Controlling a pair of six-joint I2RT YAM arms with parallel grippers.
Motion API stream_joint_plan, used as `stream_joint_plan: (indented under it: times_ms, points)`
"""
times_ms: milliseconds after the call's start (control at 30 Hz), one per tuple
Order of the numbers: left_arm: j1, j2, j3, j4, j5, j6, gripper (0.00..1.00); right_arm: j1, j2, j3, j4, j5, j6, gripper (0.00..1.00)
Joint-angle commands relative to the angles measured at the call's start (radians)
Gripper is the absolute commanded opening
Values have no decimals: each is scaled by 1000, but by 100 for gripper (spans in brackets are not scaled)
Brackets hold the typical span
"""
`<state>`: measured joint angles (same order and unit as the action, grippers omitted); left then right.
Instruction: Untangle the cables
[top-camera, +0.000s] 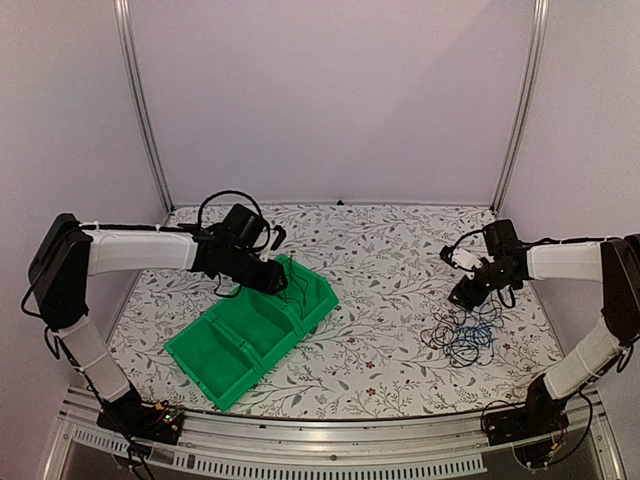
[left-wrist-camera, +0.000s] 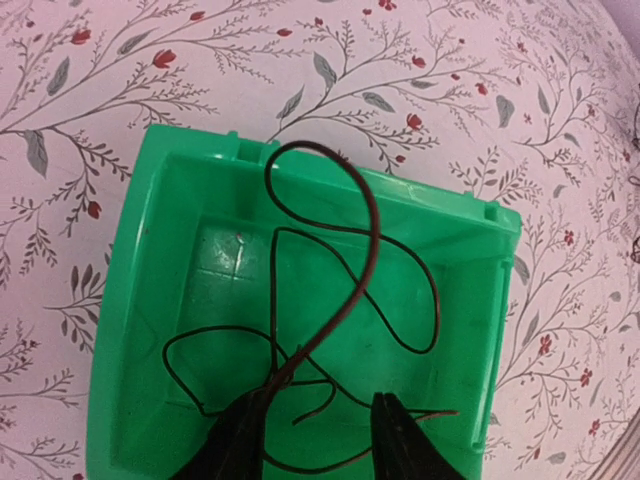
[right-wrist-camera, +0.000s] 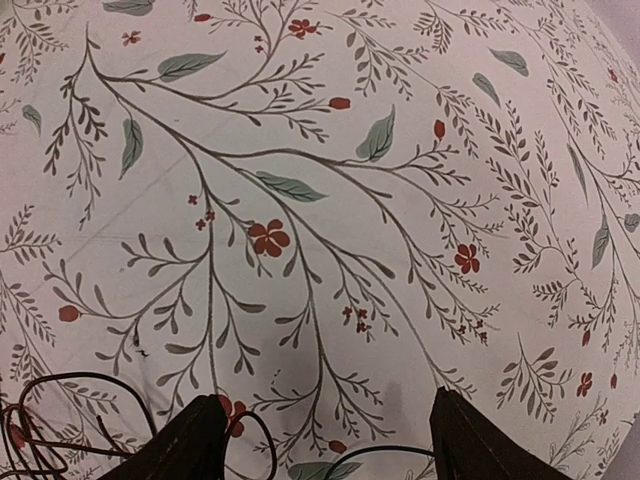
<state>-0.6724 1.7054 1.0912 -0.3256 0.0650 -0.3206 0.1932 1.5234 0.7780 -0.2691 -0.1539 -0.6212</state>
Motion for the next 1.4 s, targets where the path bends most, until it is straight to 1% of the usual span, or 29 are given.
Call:
stream_joint_plan:
  times_ms: [0, 67, 167, 300, 433, 567, 633, 700, 800, 933, 1000, 1100, 1233, 1367]
  points:
    - [-18, -56, 48, -27, -61, -13, 43, -4, -41, 15, -11, -52, 16, 75]
    - [-17, -45, 79, -42, -110, -7, 46, -4, -47, 16, -13, -67, 16, 75]
    - [-14, -18, 125, -60, -146, 13, 47, -4, -45, 24, -14, -77, 14, 75]
    - [-1, 37, 182, -71, -155, 40, 46, -2, -19, 36, -18, -78, 8, 75]
    - [14, 106, 260, -144, -160, 49, 46, -2, -14, 33, -19, -74, -1, 75]
    - [18, 128, 284, -171, -185, 70, 47, -2, -13, 31, -18, -61, -5, 75]
    - [22, 138, 288, -183, -183, 79, 44, -3, -12, 30, -17, -59, -6, 75]
    - [20, 138, 294, -197, -177, 86, 37, -3, -12, 32, -18, -63, -5, 75]
    - [2, 69, 254, -124, -125, 123, 37, -2, -25, 51, -31, -93, 17, 75]
    - [-60, -34, 216, -32, -122, 197, 40, -3, -86, 120, -145, -153, 11, 73]
    - [-94, -75, 187, 17, -119, 218, 41, -2, -111, 149, -217, -153, -35, 70]
    - [-147, -115, 139, 89, -63, 232, 42, -2, -129, 174, -303, -160, -80, 64]
    - [-229, -125, 81, 197, 24, 237, 43, 15, -133, 183, -440, -286, -171, 63]
    - [-271, -82, 45, 276, 74, 174, 44, 92, -162, 141, -473, -321, -206, 65]
